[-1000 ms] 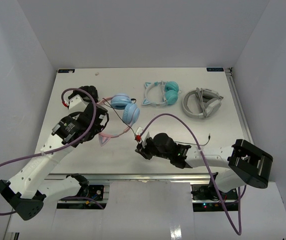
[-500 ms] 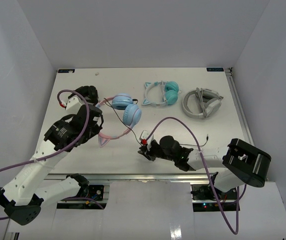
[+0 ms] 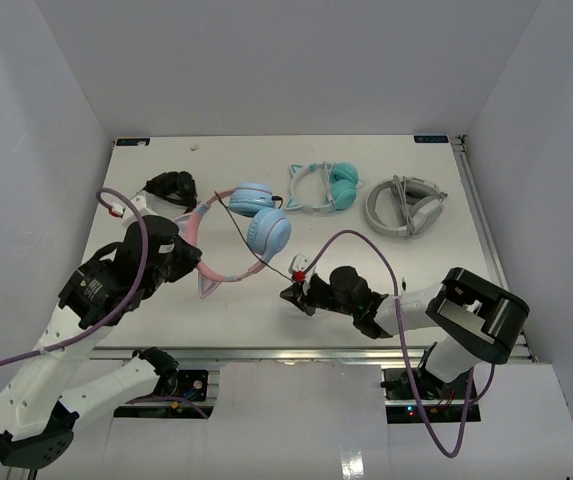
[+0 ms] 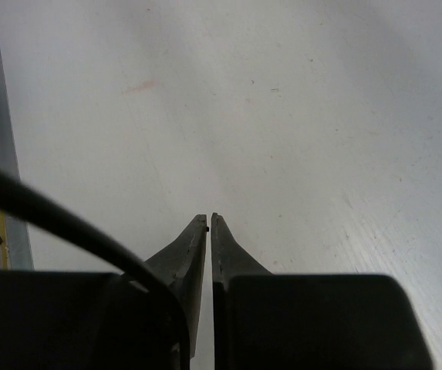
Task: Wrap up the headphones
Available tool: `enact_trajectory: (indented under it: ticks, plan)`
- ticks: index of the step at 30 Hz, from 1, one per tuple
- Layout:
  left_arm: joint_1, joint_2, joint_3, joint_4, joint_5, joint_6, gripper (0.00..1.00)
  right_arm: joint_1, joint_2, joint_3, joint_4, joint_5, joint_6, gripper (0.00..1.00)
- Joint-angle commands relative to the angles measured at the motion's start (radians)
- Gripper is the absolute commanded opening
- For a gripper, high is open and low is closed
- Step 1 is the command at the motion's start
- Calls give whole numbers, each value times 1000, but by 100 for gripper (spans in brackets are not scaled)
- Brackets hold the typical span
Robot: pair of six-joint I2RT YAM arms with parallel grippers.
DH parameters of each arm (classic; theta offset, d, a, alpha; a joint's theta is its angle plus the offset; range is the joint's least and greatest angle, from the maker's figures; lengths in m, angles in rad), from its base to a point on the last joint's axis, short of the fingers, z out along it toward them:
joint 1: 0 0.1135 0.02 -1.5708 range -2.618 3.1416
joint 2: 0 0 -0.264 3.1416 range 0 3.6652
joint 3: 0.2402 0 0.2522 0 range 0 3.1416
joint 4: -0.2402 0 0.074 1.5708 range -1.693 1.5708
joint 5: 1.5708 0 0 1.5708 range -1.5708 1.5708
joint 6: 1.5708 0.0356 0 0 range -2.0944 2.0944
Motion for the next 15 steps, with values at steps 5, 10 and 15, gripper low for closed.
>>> enact_trajectory:
  ticks: [5, 10, 15]
  plan:
    - [2, -81, -9, 160, 168, 28, 0, -35, 37, 13, 128, -98, 23, 17]
    - [2, -100, -20, 186, 222, 54, 0, -52, 69, 19, 146, -112, 32, 12]
    - [2, -108, -49, 287, 397, 180, 0, -93, 101, 19, 170, -166, 49, 8]
